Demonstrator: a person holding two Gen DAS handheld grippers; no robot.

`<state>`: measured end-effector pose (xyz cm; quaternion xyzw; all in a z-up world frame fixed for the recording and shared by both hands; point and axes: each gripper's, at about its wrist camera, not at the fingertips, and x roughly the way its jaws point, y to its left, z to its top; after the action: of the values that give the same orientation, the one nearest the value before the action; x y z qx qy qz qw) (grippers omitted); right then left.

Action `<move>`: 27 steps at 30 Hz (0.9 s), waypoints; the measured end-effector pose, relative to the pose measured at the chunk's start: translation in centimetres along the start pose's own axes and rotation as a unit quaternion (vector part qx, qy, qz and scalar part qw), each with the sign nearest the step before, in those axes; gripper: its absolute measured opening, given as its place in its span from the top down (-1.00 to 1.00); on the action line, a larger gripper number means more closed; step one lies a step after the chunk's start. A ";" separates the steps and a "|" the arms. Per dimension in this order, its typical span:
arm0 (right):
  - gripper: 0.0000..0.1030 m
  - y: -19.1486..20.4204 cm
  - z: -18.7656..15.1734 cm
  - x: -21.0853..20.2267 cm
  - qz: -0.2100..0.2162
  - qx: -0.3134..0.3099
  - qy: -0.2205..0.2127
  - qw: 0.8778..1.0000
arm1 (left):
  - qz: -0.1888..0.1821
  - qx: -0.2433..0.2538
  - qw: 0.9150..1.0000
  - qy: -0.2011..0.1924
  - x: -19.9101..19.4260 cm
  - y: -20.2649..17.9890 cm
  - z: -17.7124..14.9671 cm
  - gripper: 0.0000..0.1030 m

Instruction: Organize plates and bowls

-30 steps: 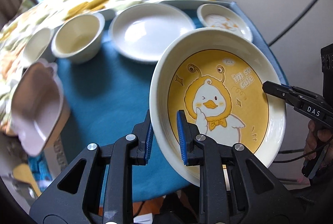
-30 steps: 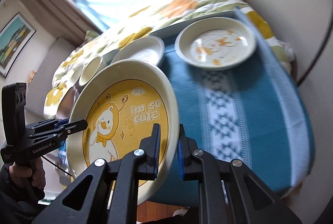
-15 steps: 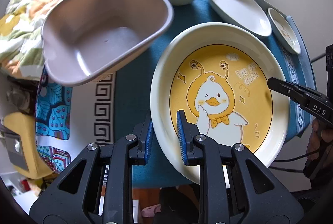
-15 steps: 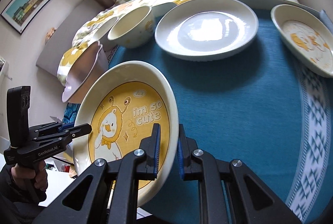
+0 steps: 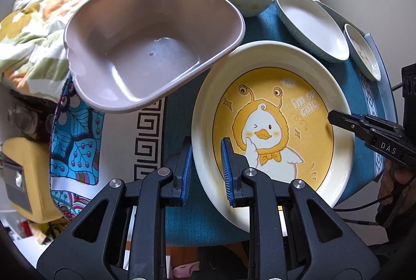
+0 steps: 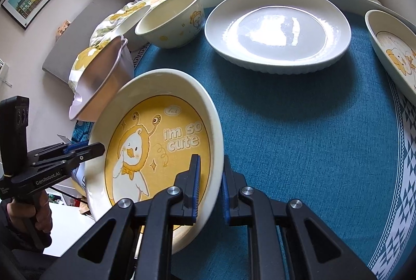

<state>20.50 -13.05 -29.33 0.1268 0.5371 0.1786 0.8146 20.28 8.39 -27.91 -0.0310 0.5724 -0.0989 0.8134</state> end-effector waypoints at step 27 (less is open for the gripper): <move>-0.48 0.8 -0.7 -2.9 -0.027 -0.013 -0.032 0.999 | 0.058 0.020 0.998 -0.005 -1.5 -2.2 -1.2 0.31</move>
<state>18.66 -13.54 -26.86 0.1074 0.5113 0.1592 0.8377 18.41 6.59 -26.56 0.0178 0.5675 -0.0631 0.8207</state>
